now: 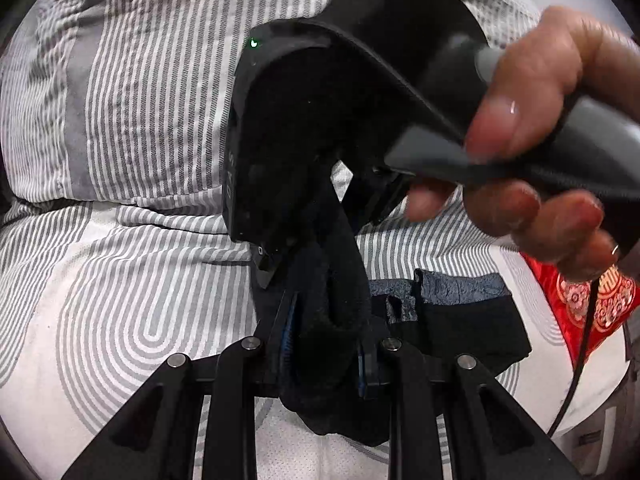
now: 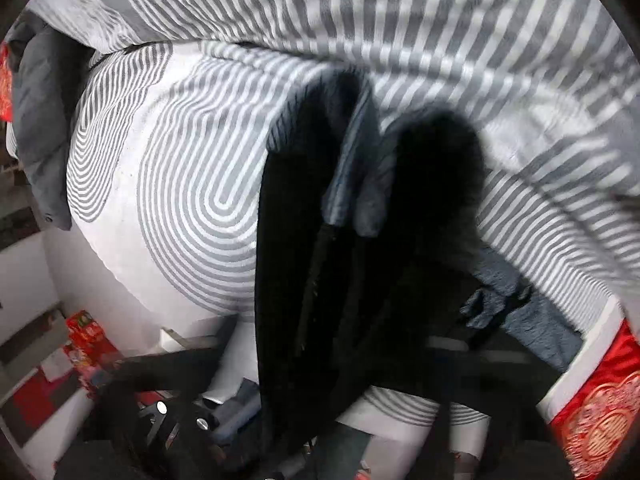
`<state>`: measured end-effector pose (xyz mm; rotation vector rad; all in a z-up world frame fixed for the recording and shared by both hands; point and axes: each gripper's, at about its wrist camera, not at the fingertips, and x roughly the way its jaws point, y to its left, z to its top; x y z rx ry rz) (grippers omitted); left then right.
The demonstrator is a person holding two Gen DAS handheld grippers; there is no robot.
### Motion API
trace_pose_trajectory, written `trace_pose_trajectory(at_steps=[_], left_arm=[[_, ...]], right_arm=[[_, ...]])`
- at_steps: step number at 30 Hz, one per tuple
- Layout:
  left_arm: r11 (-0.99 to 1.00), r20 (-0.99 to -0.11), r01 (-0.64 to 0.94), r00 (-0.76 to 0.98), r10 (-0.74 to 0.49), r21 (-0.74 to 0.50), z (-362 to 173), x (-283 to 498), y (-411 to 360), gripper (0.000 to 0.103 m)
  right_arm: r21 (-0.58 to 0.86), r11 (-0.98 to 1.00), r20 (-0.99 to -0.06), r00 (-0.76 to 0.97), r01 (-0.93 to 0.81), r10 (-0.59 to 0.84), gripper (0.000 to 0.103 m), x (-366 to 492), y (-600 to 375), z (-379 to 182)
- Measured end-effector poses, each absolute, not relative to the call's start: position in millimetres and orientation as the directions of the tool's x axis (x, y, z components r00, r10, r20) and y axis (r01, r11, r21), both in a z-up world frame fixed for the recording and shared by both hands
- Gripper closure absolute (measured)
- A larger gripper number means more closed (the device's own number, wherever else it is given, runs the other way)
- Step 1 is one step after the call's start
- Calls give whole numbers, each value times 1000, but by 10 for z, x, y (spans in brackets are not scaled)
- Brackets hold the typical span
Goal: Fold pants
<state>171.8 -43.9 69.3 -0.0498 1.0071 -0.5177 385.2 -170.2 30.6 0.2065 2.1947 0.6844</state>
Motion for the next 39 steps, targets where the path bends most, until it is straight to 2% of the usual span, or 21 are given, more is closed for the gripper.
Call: trace_pose_trajectory(at_steps=[6,16,25,34,37,39], left_arm=[[858,-784,449,427,-450,-249,858,1571,-676,78],[756,-792,626,356,-496,-192,1185,1006,-1872,78],[696,-841,700,273,-466,-159,926,581,-3076,78],[689,-886,716,241,-396,-113,301,337,-3787,78],[698,-904,710,231,-360,-96,139,361,-3883,78],[695,-909,717,245,-336,-63,122,313,-3921,77]], right_arm=[[668,743,-606,-548,42,576,78,3713,-2265,441],[787,581,-500,-337,208,798,78,3222,-3925,531],[822,480,-417,-248,308,874,78,2683,-5258,90],[829,460,-386,-269,319,882,78,2390,-5584,-696],[811,513,-431,-305,282,849,72,2332,-5581,-857],[808,508,-426,-298,300,854,68,2287,-5665,-895]])
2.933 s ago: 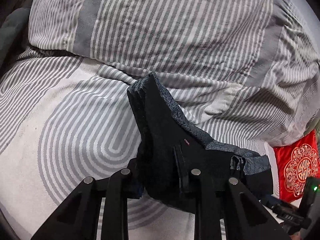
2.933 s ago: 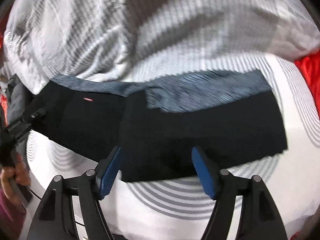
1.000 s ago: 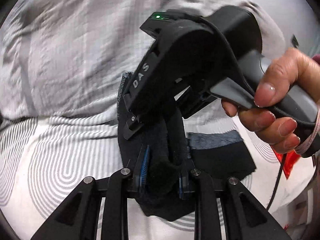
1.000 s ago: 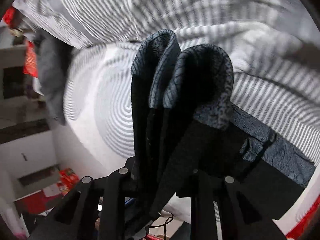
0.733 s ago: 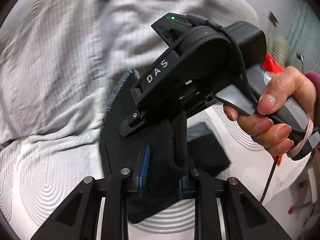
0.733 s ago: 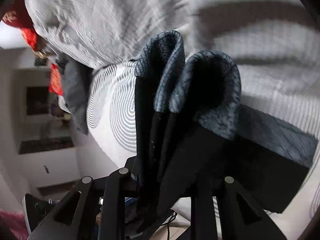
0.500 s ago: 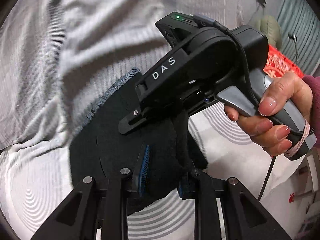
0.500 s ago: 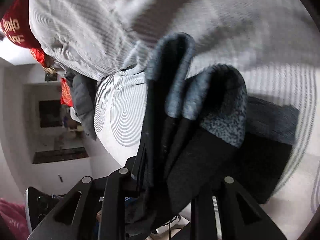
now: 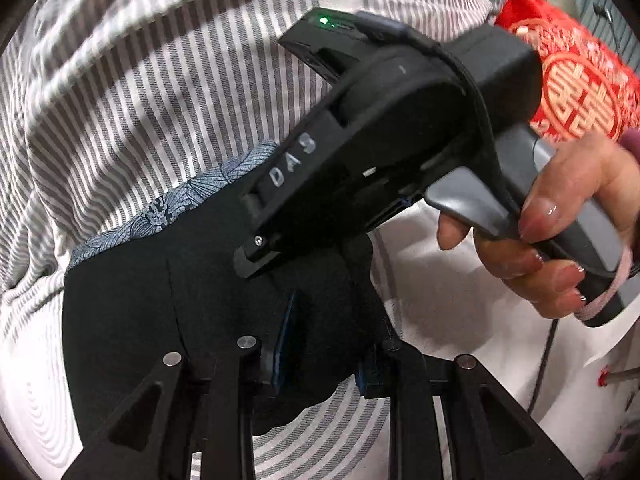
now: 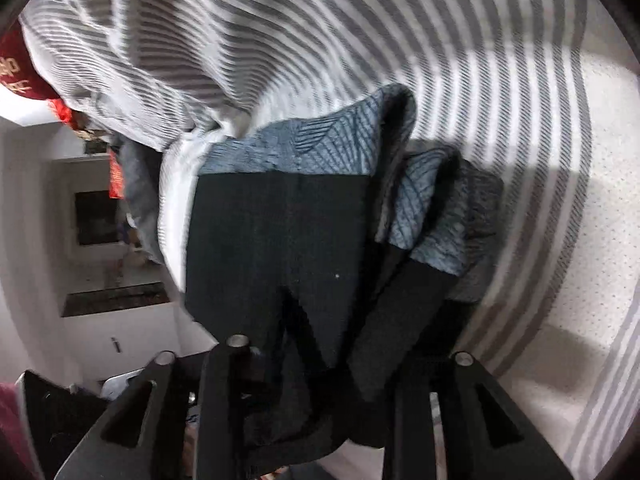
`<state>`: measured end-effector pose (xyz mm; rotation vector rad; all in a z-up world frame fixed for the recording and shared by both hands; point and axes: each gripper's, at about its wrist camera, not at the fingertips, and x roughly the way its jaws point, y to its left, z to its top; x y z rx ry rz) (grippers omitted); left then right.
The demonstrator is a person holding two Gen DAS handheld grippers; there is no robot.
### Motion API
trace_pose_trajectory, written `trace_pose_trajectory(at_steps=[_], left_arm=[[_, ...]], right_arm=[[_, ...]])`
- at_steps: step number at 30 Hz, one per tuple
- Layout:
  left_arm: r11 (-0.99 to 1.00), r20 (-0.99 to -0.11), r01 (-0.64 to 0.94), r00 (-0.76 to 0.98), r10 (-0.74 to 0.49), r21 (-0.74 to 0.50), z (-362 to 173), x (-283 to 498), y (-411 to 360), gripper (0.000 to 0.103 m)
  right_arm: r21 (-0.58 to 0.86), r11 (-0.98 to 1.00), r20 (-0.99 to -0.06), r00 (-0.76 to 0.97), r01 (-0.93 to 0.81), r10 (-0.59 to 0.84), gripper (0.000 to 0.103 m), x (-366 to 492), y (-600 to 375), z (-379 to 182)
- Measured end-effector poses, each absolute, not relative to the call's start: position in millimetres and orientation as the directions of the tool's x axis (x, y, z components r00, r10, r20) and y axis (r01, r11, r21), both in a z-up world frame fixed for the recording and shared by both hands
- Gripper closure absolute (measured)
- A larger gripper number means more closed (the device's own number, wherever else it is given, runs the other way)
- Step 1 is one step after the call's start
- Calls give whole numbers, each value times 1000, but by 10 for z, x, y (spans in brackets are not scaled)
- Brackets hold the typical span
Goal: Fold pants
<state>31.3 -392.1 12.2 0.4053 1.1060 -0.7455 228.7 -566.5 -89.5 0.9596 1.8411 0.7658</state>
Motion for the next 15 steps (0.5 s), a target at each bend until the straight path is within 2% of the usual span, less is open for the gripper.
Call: trace_pose_trajectory(at_steps=[1,2,3,4,5,7,12,15], left_arm=[[693,-907,720,263,-329,-43,157,283,-3916,76],[690,-906,722,267,-329,-38,205,258,-3896,68],[689,-907,722,250,-339,-59,235,307,-3840,54],[694,-908,715,233,-347,-82,282,316,-3788,48],[701,-908,706,227,-353,-97,335,327,-3729,45],[704,-906,699,206,-370,-129,479,324,-3597,45],[754,-909,651,256,-329,-90,839,450,-3181,45],[826,-919,562,309,-245,-31,876,763,-2849,45]], right_arm=[[806,510,-430,-294,301,853,65,2292,-5674,-867],[803,515,-437,-290,301,851,58,2301,-5697,-836],[798,519,-445,-282,307,850,54,2325,-5719,-767],[789,526,-457,-269,317,848,44,2346,-5776,-722],[780,534,-472,-254,327,844,33,2373,-5848,-690],[742,572,-534,-206,351,820,27,2413,-6071,-598],[646,662,-655,-169,381,736,27,2384,-6446,-273],[643,675,-675,-147,363,723,42,2363,-6361,-37]])
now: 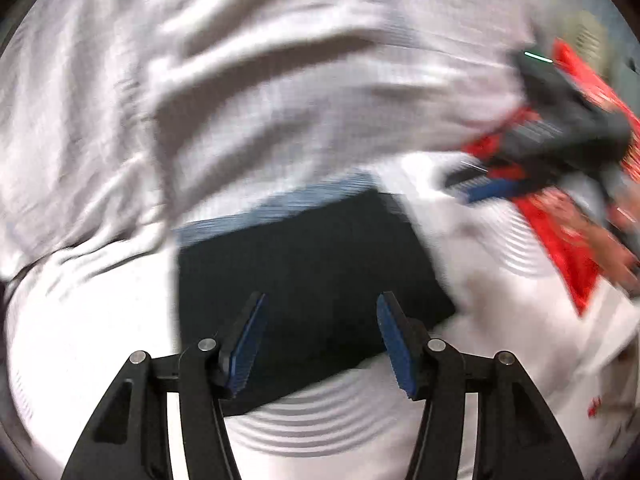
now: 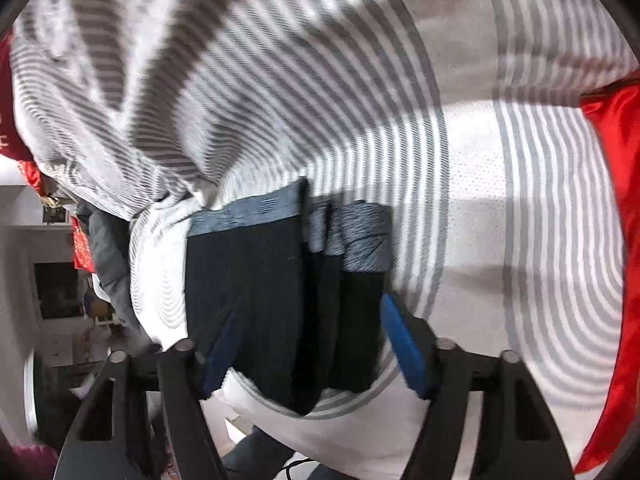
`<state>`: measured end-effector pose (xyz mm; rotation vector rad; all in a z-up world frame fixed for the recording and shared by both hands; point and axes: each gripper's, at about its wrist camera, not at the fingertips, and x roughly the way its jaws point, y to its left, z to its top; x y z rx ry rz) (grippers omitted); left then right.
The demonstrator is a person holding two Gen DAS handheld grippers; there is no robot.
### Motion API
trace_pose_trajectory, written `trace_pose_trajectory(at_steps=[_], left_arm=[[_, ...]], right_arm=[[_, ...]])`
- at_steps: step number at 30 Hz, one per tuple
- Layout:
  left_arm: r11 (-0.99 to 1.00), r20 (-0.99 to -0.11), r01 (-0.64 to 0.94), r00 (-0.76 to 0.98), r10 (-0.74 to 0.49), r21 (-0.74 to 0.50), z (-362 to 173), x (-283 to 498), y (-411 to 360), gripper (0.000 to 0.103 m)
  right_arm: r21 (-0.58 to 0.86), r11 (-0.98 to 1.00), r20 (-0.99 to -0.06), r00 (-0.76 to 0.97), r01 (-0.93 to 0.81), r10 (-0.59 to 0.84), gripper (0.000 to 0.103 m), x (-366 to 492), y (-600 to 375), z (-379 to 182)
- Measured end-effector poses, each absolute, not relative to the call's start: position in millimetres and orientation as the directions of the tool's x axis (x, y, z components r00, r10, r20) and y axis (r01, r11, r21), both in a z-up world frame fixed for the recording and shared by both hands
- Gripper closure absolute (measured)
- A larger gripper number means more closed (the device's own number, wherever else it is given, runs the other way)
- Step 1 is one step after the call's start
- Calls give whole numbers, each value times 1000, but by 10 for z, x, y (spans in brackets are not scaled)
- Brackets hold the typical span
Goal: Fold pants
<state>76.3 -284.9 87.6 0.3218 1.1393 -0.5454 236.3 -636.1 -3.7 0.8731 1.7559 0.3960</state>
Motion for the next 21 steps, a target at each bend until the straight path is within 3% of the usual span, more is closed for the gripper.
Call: trace_pose_trajectory(at_steps=[2,4,8,11,13,16,18,21], left_arm=[[863,-929,504,333,-159,33,818,992,-2663,45],[886,-938,461,326,-119,48,691,1224,-2517,45],[895,-955,440,292,-57,81,292,1438,-2427,45],[885,-971,459,238,-34,81,-103,1413,-2441,45],[877,-966,472,256,-35,93,-264,1352,-2448,42],[885,-950,451,309,-38,111,-297,1313,-2408,28],[903,-954,420,295,-44,88,-322,1362,-2332,11],[923,-968,382,244,-54,45,-372,1468,-2221,4]], right_arm=[[652,669,-671,-139,357,728,64,2344,-6220,41],[668,666,-661,-147,331,736,69,2349,-5970,88],[593,777,-744,-226,212,629,69,2206,-5519,14],[440,888,-840,-287,135,460,70,1943,-5322,-233],[438,883,-845,-258,167,468,70,1815,-5341,-340],[426,880,-854,-227,212,468,70,1795,-5378,-356],[413,891,-866,-219,192,449,67,1799,-5336,-342],[404,892,-873,-207,200,442,66,1797,-5329,-321]])
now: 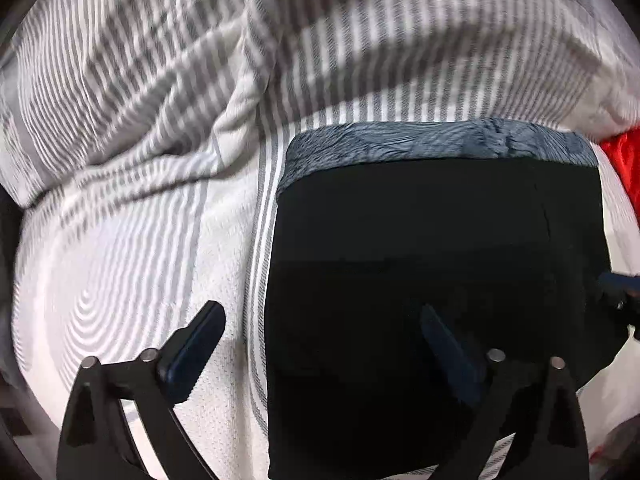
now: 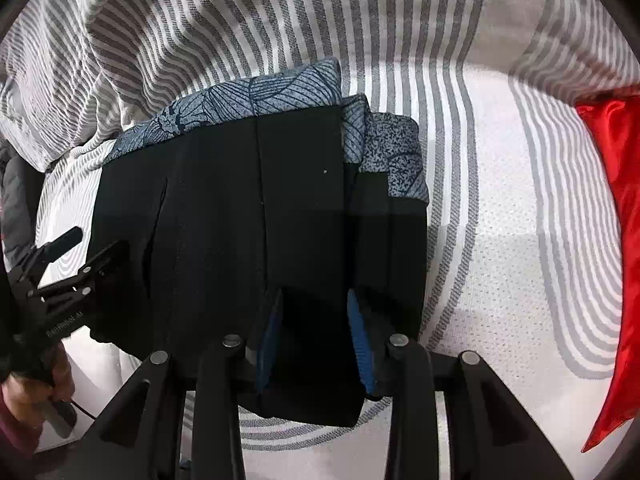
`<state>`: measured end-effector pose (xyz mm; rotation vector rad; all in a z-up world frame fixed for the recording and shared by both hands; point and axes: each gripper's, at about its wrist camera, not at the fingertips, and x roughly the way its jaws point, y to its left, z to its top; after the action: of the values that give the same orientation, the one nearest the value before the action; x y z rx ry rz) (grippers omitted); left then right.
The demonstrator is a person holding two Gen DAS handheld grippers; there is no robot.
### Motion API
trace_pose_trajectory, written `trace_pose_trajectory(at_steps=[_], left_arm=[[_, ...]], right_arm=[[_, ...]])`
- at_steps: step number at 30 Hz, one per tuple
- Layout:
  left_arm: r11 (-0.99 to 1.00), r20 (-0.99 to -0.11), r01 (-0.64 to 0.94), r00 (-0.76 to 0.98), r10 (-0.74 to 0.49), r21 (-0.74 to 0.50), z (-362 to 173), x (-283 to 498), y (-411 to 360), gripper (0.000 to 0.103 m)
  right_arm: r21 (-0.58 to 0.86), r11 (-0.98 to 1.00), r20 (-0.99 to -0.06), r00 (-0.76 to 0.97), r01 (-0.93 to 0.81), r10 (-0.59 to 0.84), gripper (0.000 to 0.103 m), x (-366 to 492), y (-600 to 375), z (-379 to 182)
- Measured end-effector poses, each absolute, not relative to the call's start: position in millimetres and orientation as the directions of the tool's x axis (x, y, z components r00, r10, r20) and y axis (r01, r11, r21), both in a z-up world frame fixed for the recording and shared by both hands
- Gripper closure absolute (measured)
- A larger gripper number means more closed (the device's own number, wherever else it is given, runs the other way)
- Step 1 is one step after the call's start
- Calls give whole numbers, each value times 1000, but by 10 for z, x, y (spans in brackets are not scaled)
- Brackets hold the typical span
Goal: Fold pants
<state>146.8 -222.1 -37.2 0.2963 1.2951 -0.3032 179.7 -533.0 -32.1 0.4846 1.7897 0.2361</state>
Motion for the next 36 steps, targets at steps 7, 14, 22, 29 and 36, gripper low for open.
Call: trace_pose_trajectory(at_steps=[7,14,22,29,36], left_arm=[[931,-974,365,216,-70,14,-318,1444,-2207,4],[939,-973,344,210,-100,-22,45,1340,-2100,4],[934,-971,355,211,-113,-31,236,1321,-2045,4],[920,-974,393,205,-97,-9,250,1261,-2041,4],[924,-977,381,181,-114,-37,188,1234,-1849,4]], right_arm=[[364,901,-890,-198,237,412,63,1841,-5203,-289],[329,866,-894,-170,378,414,0,1803,-5509,-134],[325,849,-895,-156,417,419,0,1657,-5750,233],[279,890,-910,-197,361,365,0,1518,-5657,324],[293,886,-891,-232,360,389,0,1359,-5632,239]])
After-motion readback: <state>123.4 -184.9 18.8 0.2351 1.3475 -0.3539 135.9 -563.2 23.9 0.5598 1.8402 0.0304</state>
